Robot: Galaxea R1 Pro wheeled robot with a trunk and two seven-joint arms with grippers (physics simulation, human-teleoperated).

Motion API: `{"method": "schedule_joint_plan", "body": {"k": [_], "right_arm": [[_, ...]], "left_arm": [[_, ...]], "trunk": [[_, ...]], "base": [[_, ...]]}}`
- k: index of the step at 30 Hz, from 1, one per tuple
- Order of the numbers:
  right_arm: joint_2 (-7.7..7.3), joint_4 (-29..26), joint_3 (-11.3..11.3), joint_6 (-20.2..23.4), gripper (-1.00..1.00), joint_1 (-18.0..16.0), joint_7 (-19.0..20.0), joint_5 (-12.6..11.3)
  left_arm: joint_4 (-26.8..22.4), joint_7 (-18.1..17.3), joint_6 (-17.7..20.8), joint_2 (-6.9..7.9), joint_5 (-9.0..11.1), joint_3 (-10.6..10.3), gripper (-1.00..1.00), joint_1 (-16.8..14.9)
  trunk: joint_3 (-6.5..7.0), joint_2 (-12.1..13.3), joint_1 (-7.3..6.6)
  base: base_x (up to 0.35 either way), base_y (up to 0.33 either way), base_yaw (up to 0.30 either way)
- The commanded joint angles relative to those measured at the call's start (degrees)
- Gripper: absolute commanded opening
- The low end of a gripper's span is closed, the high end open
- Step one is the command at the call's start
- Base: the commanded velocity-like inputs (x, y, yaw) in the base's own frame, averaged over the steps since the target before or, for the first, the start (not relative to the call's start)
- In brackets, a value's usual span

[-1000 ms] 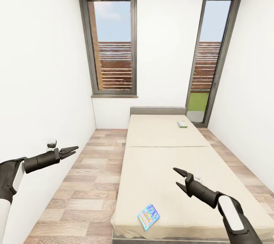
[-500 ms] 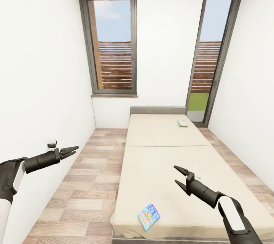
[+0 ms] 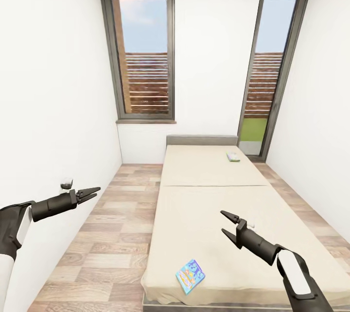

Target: Put all the toys in the child's room - the three board games (two on the bed and one on the table), the two jigsaw puzzles on the table, and the tennis ball on the table - inside the toy box on the table in the child's room.

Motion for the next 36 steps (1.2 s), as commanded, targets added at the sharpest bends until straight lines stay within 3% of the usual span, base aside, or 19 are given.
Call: {"method": "schedule_joint_plan", "body": {"k": [1,22,29,36], "right_arm": [[0.04,0.0,-0.2,0.3,1.00,-0.1,0.3,0.3],[-0.77,0.2,-0.2,-0.3,1.00,-0.1,2.8,0.8],[-0.52,0.0,0.1,-5.2,1.00,0.4,3.3,0.5],[-0.63,0.1,0.1,-5.9,1.00,0.5,3.1,0.3]], "left_arm": [[0.0,-0.1,0.6,0.01,0.1,0.0,1.00,0.0],[0.0,-0.1,0.6,0.07,0.1,0.0,1.00,0.0],[0.0,-0.2,0.6,0.07,0.1,0.0,1.00,0.0],[0.0,-0.1,0.6,0.04,0.1,0.0,1.00,0.0]], "trunk": [[-0.27,-0.5,0.24],[-4.04,-8.9,4.85],[-5.30,-11.7,6.39],[-6.55,-14.5,7.92]], "base": [[0.000,0.000,0.000],[0.000,0.000,0.000],[0.000,0.000,0.000],[0.000,0.000,0.000]]}}
